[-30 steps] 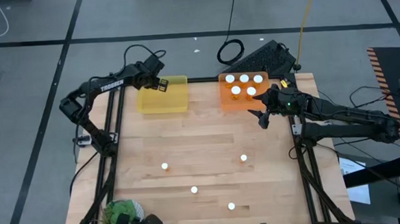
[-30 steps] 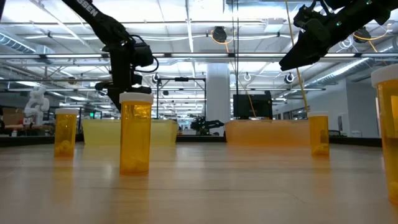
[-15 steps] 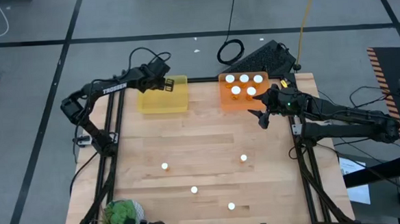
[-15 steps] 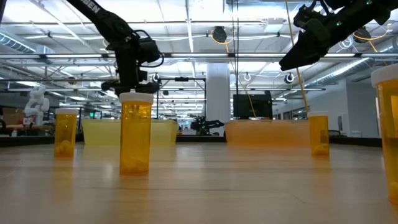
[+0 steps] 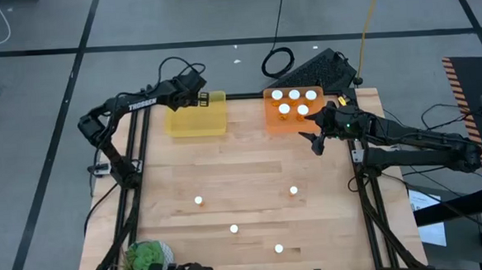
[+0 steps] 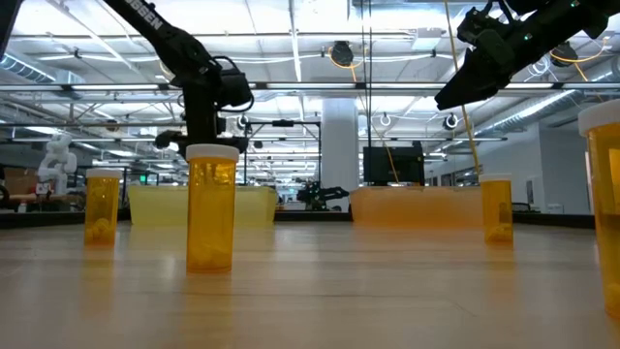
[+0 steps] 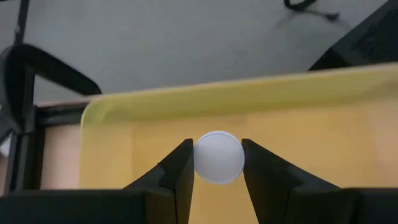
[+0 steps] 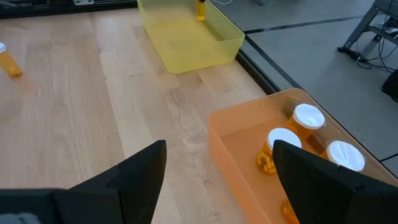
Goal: Pick and place medicine bottles into bin by pill shape (circle, oval)
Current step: Put the small yellow pill bottle into the transparent yellow bin
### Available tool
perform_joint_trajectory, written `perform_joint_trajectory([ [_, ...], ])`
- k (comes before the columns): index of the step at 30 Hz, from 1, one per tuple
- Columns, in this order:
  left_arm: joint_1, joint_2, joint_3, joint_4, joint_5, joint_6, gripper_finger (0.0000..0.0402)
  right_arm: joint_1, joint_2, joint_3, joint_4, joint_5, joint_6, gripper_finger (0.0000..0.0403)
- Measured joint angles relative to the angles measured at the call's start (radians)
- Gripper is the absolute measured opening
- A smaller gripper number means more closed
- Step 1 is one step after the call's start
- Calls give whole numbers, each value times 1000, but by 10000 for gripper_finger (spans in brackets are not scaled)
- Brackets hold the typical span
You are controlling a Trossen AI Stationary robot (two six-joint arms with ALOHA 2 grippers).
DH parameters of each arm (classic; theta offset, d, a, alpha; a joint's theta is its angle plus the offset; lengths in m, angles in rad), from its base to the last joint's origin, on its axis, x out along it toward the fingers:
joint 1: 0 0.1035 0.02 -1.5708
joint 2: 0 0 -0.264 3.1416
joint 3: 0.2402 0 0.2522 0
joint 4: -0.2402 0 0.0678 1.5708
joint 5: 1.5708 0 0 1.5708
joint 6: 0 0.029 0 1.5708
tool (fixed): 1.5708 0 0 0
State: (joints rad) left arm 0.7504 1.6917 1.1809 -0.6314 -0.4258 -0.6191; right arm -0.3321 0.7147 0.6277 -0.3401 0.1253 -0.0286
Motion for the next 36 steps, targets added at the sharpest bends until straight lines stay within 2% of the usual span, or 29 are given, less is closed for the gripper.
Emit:
perform_joint_trajectory([
  [7,-5,12,0,-1,-70,-32,127,0,0,0,2,-1,-10,287],
  [14,8,11,0,-2,-73,-34,127,0,0,0,3,-3,-14,287],
  [22,-34,38,1,24,-48,-45,127,0,0,0,31,-26,-15,287],
  [27,-31,63,-1,-20,-120,-65,127,0,0,0,31,-27,-17,287],
  [36,-11,66,-1,-32,-137,-70,127,0,0,0,28,-27,-22,287],
])
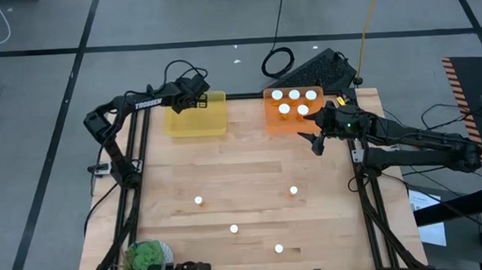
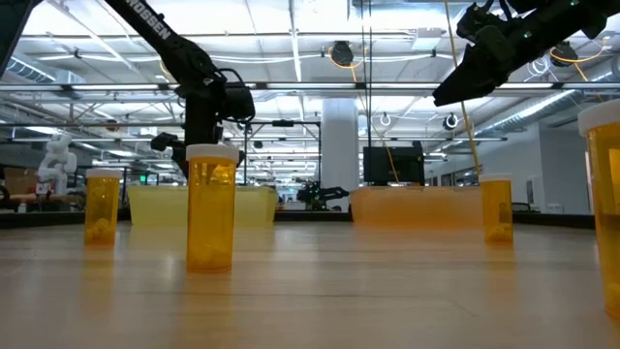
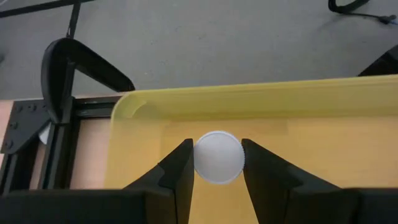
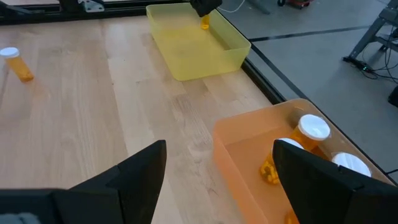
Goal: Pick and place medicine bottles into bin by pill shape (circle, oval)
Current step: Put the small yellow pill bottle into the transparent yellow bin
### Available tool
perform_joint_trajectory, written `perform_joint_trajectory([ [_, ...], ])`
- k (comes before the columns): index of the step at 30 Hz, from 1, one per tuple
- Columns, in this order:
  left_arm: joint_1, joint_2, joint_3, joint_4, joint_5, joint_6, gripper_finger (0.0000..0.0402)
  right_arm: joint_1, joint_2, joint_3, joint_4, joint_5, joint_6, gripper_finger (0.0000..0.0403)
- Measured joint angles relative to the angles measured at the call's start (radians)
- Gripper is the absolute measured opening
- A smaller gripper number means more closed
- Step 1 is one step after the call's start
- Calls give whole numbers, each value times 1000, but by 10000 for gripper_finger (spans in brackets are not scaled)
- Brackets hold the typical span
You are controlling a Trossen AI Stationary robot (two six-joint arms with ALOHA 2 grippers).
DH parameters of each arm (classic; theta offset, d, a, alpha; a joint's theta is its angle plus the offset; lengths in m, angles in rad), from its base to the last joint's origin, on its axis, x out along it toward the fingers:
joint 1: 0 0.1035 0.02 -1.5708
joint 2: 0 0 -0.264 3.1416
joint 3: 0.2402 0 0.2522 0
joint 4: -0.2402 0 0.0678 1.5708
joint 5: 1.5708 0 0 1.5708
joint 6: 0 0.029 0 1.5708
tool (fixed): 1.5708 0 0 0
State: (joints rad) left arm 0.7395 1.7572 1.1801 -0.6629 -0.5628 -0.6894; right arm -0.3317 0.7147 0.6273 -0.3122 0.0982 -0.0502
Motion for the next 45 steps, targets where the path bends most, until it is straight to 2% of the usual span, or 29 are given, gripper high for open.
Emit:
perform_joint_trajectory([
  [10,5,6,0,17,-9,30,127,0,0,0,-2,-25,-3,287],
  [24,-15,15,1,9,1,-2,128,0,0,0,0,-24,-3,287],
  [36,-15,15,1,6,3,10,185,0,0,0,-3,-25,-3,287],
  [45,-22,15,23,-20,11,57,197,0,0,0,-3,-25,-3,287],
])
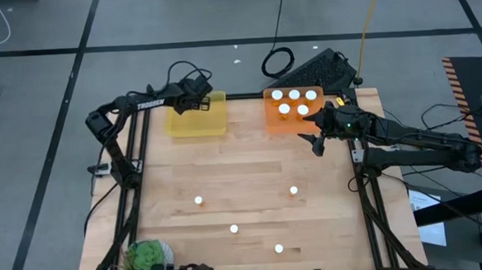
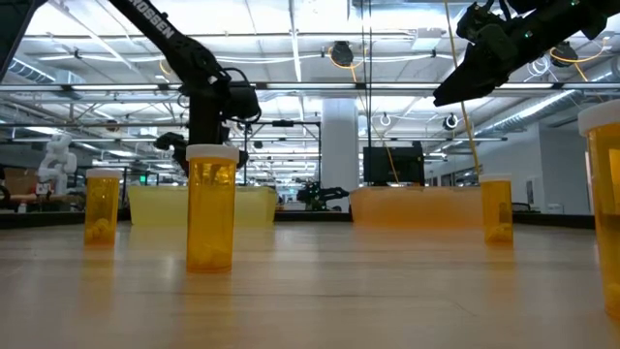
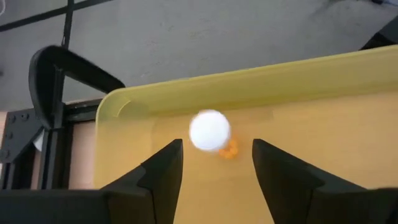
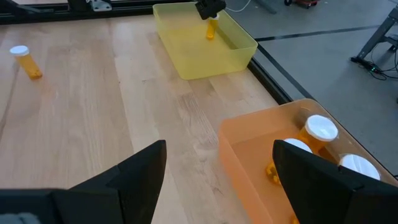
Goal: Pick and place medicine bottles into bin by pill shape (circle, oval)
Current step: Put the small yellow pill bottle into the transparent yellow bin
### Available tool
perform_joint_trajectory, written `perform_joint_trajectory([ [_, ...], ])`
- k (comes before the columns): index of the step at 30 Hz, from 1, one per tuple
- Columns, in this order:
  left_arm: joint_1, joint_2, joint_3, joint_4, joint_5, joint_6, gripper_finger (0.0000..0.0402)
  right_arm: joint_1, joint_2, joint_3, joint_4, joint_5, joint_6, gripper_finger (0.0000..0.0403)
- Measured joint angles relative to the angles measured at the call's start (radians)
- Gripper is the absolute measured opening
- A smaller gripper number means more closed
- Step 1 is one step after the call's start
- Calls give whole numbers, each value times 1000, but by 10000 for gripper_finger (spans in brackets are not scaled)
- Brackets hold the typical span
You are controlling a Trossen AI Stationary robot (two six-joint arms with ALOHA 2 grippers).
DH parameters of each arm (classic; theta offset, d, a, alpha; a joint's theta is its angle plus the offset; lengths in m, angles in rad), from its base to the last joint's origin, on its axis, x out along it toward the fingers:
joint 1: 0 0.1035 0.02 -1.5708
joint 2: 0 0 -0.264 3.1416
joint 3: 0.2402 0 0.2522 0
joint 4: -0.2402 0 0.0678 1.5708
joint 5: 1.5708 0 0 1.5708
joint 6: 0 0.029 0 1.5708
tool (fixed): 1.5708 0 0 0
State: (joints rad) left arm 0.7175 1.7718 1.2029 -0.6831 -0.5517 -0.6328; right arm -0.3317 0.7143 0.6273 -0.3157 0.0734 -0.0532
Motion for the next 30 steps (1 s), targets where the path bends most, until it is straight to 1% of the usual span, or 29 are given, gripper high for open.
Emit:
perform_joint_trajectory([
  [6,-35,-16,104,-136,14,58,198,0,0,0,0,0,0,287],
  [9,-86,-54,153,-188,23,104,198,0,0,0,0,0,5,287],
  [11,-135,-93,166,-222,29,134,198,0,0,0,1,0,6,287],
  [13,-195,-149,169,-220,36,154,198,0,0,0,2,0,7,287],
  [17,-361,-264,145,-264,80,152,198,0,0,0,4,0,15,287],
  [22,-650,-378,92,-256,76,80,198,0,0,0,11,0,39,287],
  [26,-844,-392,81,-256,38,-12,198,0,0,0,14,-1,45,287],
  [30,-963,-377,81,-251,32,-64,198,0,0,0,28,-5,53,287],
])
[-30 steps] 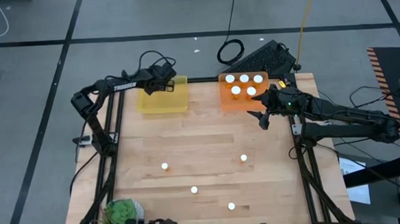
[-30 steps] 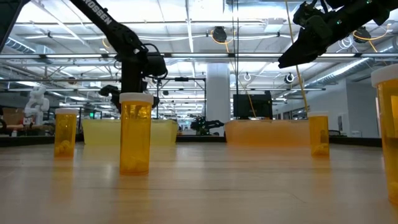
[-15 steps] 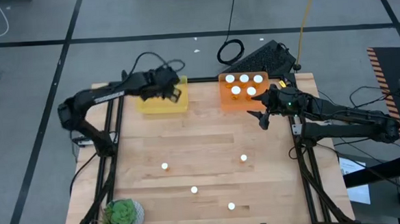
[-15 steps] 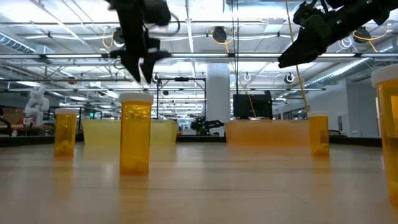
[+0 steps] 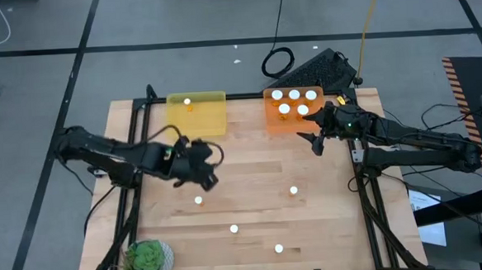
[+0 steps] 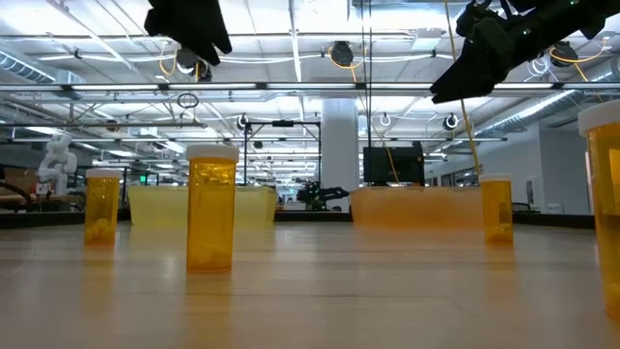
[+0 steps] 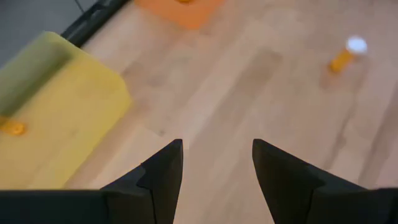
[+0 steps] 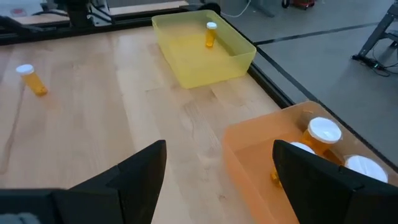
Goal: Pick and place medicine bottles into bin by pill shape (circle, oval)
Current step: Put the small yellow pill bottle into the transparent yellow bin
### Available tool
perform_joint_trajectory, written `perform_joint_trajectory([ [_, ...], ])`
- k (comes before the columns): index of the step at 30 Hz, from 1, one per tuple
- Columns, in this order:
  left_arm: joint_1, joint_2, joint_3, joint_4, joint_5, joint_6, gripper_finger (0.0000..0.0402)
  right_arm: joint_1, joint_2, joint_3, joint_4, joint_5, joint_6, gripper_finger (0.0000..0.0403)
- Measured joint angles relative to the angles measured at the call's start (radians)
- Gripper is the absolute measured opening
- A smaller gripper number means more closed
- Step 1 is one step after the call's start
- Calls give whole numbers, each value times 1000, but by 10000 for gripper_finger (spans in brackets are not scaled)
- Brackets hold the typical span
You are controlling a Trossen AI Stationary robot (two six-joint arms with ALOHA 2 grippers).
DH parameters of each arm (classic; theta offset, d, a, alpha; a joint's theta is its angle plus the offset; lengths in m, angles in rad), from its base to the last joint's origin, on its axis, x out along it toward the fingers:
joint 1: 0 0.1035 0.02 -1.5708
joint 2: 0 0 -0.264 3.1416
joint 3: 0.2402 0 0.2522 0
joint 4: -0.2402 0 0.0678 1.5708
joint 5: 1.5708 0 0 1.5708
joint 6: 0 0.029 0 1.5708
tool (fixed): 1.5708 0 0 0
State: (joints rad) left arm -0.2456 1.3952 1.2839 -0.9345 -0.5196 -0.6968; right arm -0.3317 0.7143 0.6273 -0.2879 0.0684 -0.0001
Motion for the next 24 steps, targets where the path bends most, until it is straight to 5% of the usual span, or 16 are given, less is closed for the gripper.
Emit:
perform_joint_trajectory([
  [15,-214,106,0,-19,138,32,201,61,0,0,-53,-73,12,287],
  [24,-206,209,-1,-193,275,43,286,103,0,0,-24,-72,7,287],
])
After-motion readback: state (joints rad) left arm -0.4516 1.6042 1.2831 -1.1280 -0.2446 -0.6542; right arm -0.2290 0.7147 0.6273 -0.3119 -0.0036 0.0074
